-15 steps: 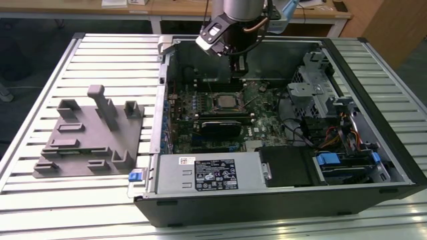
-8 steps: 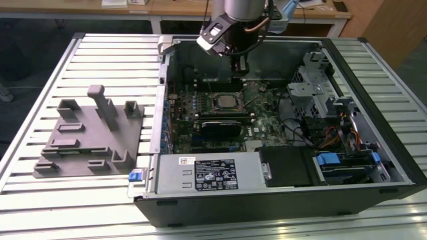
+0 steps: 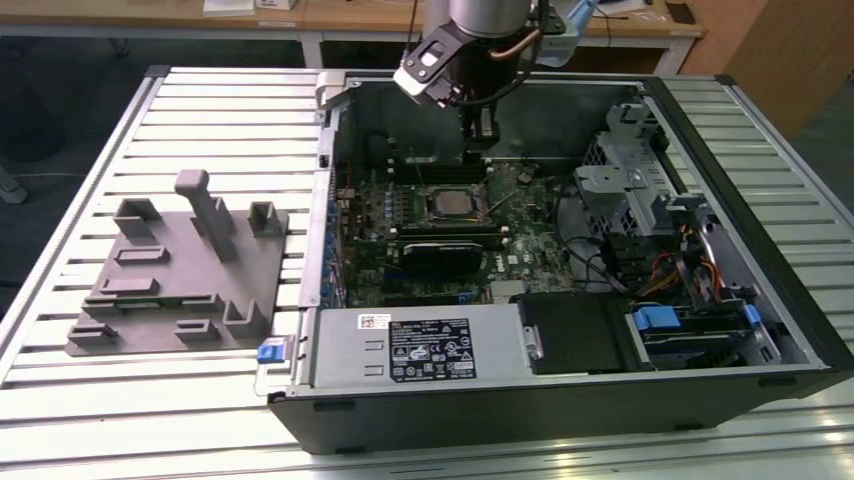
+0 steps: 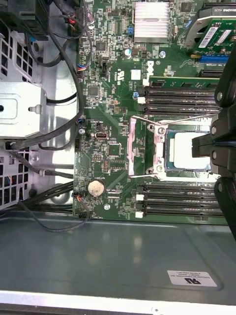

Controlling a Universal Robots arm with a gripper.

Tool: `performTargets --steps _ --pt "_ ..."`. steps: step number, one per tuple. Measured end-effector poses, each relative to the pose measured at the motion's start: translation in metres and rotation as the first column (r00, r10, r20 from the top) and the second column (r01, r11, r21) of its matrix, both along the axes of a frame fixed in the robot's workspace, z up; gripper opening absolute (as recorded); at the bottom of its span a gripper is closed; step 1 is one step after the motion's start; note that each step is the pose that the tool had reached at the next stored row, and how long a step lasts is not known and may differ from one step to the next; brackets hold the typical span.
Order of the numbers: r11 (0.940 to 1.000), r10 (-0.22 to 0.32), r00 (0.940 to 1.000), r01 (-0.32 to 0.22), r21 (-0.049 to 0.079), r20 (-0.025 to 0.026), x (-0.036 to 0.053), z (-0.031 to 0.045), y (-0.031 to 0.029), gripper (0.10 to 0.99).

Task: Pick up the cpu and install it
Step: 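Close the cpu cover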

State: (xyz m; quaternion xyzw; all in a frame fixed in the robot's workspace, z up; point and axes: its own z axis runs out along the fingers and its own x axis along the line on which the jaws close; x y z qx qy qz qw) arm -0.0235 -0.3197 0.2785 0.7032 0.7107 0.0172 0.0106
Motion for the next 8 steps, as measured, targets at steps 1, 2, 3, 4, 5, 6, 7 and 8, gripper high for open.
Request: performTargets --steps 1,2,3,4,5,6,7,8 --pt "1.0 0.0 1.0 0.0 0.0 0.0 0.0001 0.0 0.0 0.106" --pt "1.0 0.0 1.0 0.0 0.0 0.0 0.0005 0.0 0.0 0.106" --pt "1.0 0.0 1.0 0.0 0.0 -0.0001 0.001 0.0 0.0 0.106" --pt "1.0 0.0 1.0 0.0 0.0 -0.0002 0.0017 0.0001 0.0 0.106" --pt "1.0 0.0 1.0 0.0 0.0 -0.0001 0.0026 0.0001 0.0 0.106" --pt "1.0 0.0 1.0 0.0 0.0 -0.0001 0.0035 0.0001 0.0 0.106" --pt "1.0 0.0 1.0 0.0 0.0 -0.0001 0.0045 0.0001 0.0 0.106" --pt "1.0 0.0 1.0 0.0 0.0 -0.0001 0.0054 0.0001 0.0 0.106"
